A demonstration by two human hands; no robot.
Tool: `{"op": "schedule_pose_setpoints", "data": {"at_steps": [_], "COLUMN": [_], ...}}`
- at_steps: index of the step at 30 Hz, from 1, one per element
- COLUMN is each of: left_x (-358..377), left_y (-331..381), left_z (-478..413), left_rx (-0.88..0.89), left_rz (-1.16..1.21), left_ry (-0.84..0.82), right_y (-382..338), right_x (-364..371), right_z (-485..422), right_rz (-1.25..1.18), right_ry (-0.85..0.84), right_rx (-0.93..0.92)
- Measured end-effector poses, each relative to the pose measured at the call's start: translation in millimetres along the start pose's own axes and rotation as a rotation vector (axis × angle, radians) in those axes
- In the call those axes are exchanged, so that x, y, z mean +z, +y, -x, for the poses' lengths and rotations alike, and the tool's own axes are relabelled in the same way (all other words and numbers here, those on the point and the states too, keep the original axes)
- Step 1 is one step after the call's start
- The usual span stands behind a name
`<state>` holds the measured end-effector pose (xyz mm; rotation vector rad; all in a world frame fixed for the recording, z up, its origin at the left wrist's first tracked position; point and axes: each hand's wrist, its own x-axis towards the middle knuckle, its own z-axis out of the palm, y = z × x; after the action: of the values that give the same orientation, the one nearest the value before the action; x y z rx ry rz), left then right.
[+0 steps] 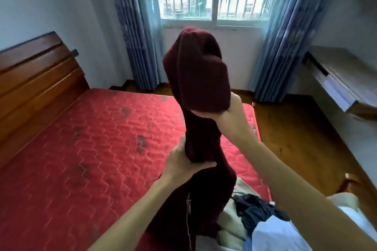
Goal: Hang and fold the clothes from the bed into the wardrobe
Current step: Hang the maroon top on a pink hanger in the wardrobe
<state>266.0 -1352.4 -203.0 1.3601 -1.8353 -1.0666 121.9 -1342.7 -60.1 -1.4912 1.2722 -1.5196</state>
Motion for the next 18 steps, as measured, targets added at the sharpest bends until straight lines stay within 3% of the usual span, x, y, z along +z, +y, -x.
{"op": "schedule_pose_setpoints", "data": {"at_steps": [4, 8, 10, 11, 14, 15, 18], "left_x": [3.2, 1.9, -3.6, -5.8, -6.6, -6.9, -9.9], "left_y": [49.2, 100.1, 118.6, 127.5, 152.2, 159.9, 165.5], "left_z": [7.0, 14.7, 9.8, 8.0, 4.1, 4.3, 9.8], "left_rx": [-0.006, -0.143, -0.274, -0.311, -0.347, -0.354, -0.350], "left_rz": [0.069, 0.259, 0.410, 0.463, 0.521, 0.505, 0.461], "left_ry": [0.200, 0.287, 0.327, 0.318, 0.162, 0.064, -0.302], "right_y": [-31.8, -19.2, -10.0, -6.6, 0.3, 9.2, 24.4], "right_x": [-36.0, -60.5, -61.7, -59.2, -41.5, -37.3, -41.0], "right_z": [0.0, 24.4, 62.1, 82.8, 122.8, 124.3, 121.6], "right_rz": [-0.098, 0.394, 0.467, 0.441, 0.471, 0.480, 0.355], "right_ry": [0.031, 0.138, 0.134, 0.049, -0.314, -0.272, 0.107], "right_rx": [0.132, 0.350, 0.305, 0.255, 0.214, 0.194, 0.267]}}
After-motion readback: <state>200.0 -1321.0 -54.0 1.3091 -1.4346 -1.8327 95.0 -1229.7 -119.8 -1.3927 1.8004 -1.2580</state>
